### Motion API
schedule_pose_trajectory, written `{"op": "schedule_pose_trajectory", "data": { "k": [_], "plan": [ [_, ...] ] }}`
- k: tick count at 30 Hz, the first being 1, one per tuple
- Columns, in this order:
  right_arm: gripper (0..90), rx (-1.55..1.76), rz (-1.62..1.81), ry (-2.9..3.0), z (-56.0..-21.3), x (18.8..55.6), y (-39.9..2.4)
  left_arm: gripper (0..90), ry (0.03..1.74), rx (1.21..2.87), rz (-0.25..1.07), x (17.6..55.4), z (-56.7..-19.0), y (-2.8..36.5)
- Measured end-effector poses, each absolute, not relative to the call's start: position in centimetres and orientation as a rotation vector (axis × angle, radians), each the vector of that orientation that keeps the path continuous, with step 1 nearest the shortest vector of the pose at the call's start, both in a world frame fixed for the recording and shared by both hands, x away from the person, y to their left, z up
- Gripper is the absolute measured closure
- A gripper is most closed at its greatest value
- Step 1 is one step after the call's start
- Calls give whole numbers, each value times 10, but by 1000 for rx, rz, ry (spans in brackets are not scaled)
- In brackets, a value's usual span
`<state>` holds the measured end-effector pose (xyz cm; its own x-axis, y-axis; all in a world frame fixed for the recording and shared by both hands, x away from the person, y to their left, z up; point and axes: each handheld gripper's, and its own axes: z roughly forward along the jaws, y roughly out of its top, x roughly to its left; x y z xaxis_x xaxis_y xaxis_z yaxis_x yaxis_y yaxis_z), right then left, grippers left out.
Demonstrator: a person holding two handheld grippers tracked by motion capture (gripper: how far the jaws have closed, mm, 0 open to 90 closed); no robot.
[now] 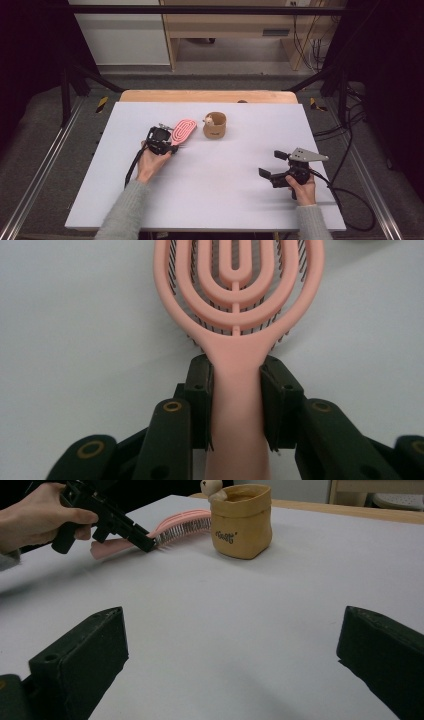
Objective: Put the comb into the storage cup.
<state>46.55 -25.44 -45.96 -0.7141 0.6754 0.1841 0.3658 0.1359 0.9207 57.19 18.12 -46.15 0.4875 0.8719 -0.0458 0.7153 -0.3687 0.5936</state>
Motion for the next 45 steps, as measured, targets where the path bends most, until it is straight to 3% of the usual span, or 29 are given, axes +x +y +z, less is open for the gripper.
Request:
{"op": "schedule_pose_trajectory", "data": {
  "k": [45],
  "plan": [
    [5,1019,1604,2143,-460,466,-253,691,1178,2043,488,526,-426,206]
  ]
}}
